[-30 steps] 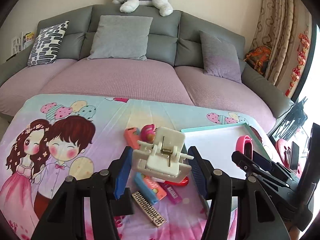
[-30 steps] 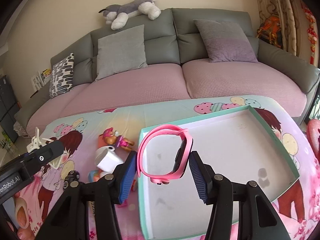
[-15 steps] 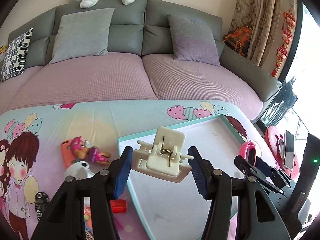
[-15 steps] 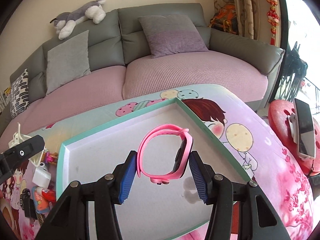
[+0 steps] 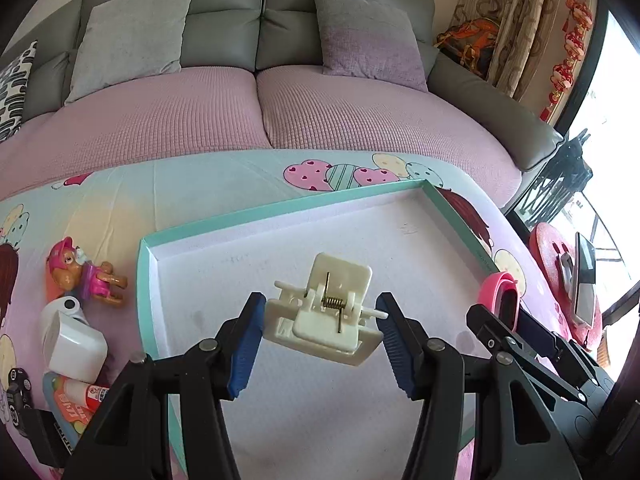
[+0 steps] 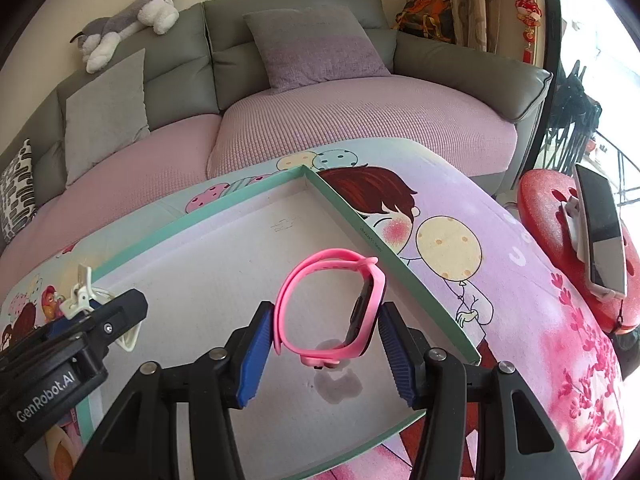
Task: Organize rigid objects
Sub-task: 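Carry the clip and band into the tray and open both grippers, then move both grippers back toward the remaining objects on the bed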
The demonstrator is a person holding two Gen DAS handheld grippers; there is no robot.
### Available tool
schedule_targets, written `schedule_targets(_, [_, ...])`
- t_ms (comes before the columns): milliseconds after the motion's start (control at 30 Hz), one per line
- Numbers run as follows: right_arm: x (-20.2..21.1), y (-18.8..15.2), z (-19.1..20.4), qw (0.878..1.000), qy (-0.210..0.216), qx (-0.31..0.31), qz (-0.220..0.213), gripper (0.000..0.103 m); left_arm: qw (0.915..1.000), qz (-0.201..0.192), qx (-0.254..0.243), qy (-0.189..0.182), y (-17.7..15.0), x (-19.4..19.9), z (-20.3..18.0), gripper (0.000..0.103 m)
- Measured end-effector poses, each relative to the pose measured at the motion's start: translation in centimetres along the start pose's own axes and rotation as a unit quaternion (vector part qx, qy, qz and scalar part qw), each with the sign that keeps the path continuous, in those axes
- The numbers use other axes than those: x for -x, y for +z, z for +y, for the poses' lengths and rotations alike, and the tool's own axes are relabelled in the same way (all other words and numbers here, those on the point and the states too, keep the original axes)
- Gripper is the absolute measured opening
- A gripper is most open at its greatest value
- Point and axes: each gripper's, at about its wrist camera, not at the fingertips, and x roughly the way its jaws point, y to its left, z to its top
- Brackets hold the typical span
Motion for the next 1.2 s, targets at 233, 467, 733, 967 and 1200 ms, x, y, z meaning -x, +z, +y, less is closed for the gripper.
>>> schedule_targets(233, [-0.7, -0.3, -0.1, 1.0, -0.001, 0.002, 0.012, 0.057, 0.9996, 0.013, 0.019, 0.014, -1.0, -0.9, 0.5, 0.059])
schedule_targets(467, [-0.8, -0.3, -0.2, 1.0, -0.004, 0.001, 0.019, 0.057, 0.9994, 0.007, 0.026, 0.02, -1.0, -0.3, 0.8, 0.066])
schedule_targets(733, [-0.6, -0.2, 0.2, 1.0, -0.011, 0.012, 0.02, 0.059, 0.9984, -0.008, 0.043, 0.036, -0.7, 0.7, 1.7, 0.086])
schedule_targets(967, [-0.5, -0.4, 1.1, 0.999, -0.015, 0.029, 0.024, 0.065, 0.9955, -0.021, 0.066, 0.065, -0.6, 2.2, 3.5, 0.086])
schedule_targets(1200, [0.5, -0.2, 2.5, 0.999, -0.013, 0.046, 0.015, 0.082, 0.9891, -0.027, 0.099, 0.106, -1.1, 4.1, 6.4, 0.1])
